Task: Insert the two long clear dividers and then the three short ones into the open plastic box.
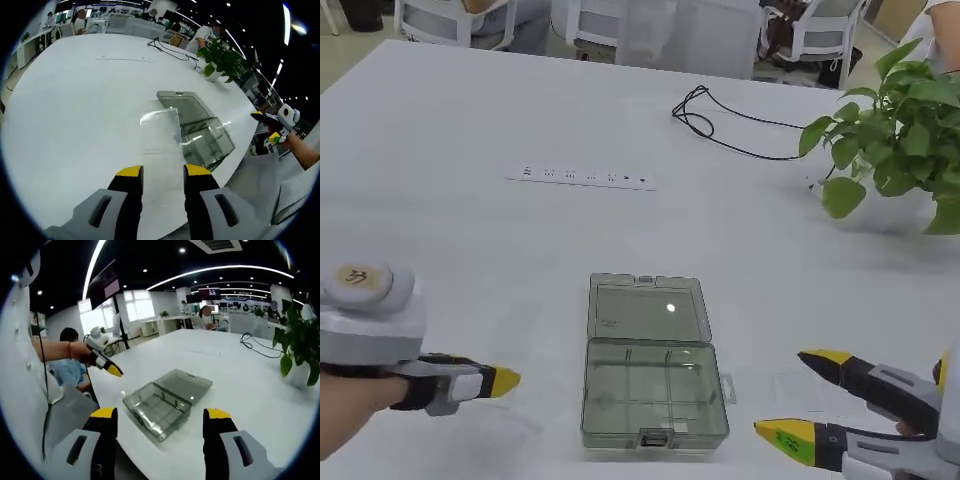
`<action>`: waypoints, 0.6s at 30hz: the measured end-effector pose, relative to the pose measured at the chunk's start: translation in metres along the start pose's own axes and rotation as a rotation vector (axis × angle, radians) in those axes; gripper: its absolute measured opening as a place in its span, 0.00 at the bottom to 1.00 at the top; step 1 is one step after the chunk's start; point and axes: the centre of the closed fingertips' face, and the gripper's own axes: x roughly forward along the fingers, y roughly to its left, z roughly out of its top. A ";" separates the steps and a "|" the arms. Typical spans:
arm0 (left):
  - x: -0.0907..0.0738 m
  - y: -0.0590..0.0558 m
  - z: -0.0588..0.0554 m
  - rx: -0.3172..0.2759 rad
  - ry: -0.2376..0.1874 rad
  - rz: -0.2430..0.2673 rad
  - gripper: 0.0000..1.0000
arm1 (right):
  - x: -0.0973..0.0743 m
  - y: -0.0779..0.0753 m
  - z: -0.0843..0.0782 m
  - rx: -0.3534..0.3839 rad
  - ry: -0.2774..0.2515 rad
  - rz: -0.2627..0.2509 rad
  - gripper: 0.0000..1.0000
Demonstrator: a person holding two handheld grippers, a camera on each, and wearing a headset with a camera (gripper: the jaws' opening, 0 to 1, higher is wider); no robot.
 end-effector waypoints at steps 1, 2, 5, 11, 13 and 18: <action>-0.001 -0.005 0.003 -0.006 -0.018 -0.013 0.30 | 0.000 0.000 0.003 0.001 -0.003 -0.003 0.70; -0.001 -0.008 0.006 -0.013 -0.030 -0.023 0.30 | 0.000 0.000 0.006 0.000 -0.008 -0.006 0.70; -0.003 -0.018 0.012 -0.026 -0.060 -0.053 0.30 | -0.001 0.001 0.019 0.008 -0.040 -0.009 0.69; -0.003 -0.048 0.022 -0.037 -0.115 -0.138 0.30 | 0.002 0.010 0.040 0.049 -0.064 0.003 0.61; -0.003 -0.055 0.026 -0.049 -0.133 -0.158 0.30 | 0.002 0.014 0.049 0.057 -0.088 0.005 0.59; -0.003 -0.081 0.034 -0.047 -0.170 -0.207 0.30 | 0.005 0.023 0.075 0.111 -0.142 0.011 0.52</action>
